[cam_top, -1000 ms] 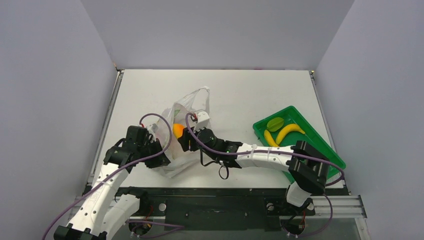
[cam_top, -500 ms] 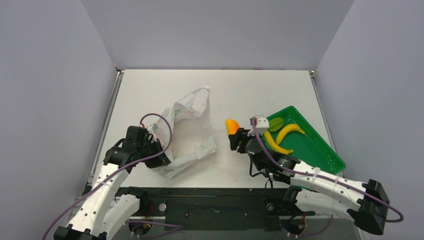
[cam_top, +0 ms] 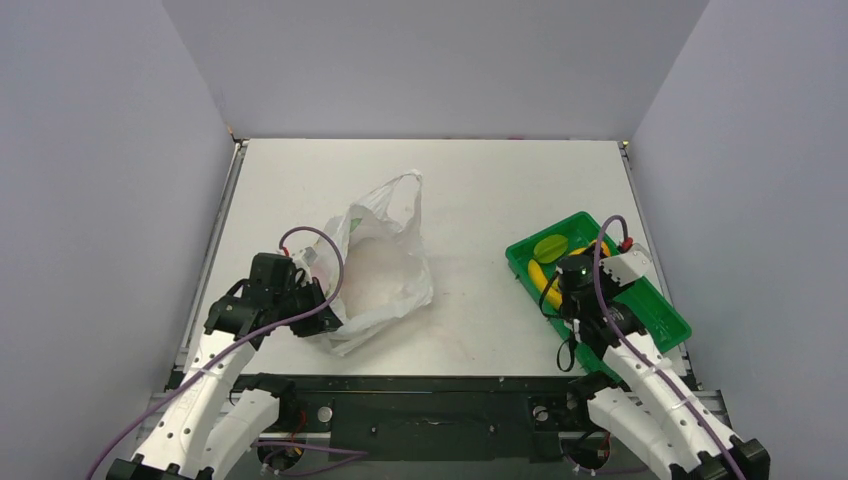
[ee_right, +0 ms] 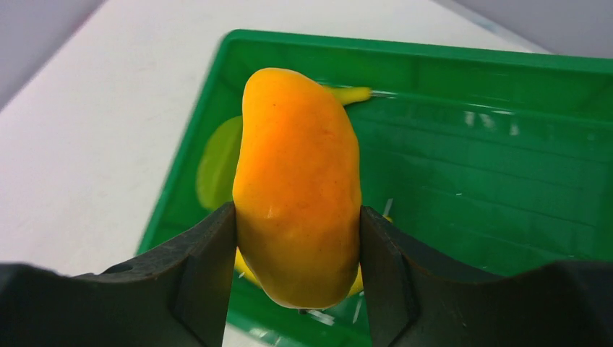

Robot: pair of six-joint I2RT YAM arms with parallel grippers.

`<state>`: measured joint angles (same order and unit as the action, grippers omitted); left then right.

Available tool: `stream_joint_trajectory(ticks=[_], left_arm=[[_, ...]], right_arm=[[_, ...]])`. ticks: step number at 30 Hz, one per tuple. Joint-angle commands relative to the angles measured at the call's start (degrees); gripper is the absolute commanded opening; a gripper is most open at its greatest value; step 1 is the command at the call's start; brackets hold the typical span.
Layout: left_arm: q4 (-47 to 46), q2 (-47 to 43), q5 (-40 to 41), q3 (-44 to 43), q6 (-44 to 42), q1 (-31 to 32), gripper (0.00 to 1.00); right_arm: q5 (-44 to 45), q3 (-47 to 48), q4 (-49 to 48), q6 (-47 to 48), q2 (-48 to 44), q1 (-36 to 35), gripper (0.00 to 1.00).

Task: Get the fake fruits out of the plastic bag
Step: Place the fake fruit in the bin.

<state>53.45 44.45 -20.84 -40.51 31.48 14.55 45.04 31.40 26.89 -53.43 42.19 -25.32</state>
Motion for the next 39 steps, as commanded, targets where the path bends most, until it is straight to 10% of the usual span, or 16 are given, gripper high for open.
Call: stream_joint_trajectory(ticks=[1, 15, 27, 39], left_arm=[[-0.47, -0.14, -0.14, -3.30, 0.04, 0.43, 0.00], [0.27, 0.73, 1.15, -3.57, -2.20, 1.48, 0.00], [2.45, 4.44, 6.53, -4.19, -0.64, 10.36, 0.00], [3.00, 3.52, 7.21, -1.88, 7.72, 16.37, 0.00]], right_arm=[[-4.62, -0.65, -1.74, 0.61, 5.64, 9.62, 0.00], [-18.51, -5.18, -15.93, 4.38, 18.60, 21.66, 0.13], [-24.49, -3.72, -15.82, 7.30, 19.44, 23.43, 0.75], [-23.10, 3.67, -7.33, 17.95, 5.89, 18.05, 0.87]])
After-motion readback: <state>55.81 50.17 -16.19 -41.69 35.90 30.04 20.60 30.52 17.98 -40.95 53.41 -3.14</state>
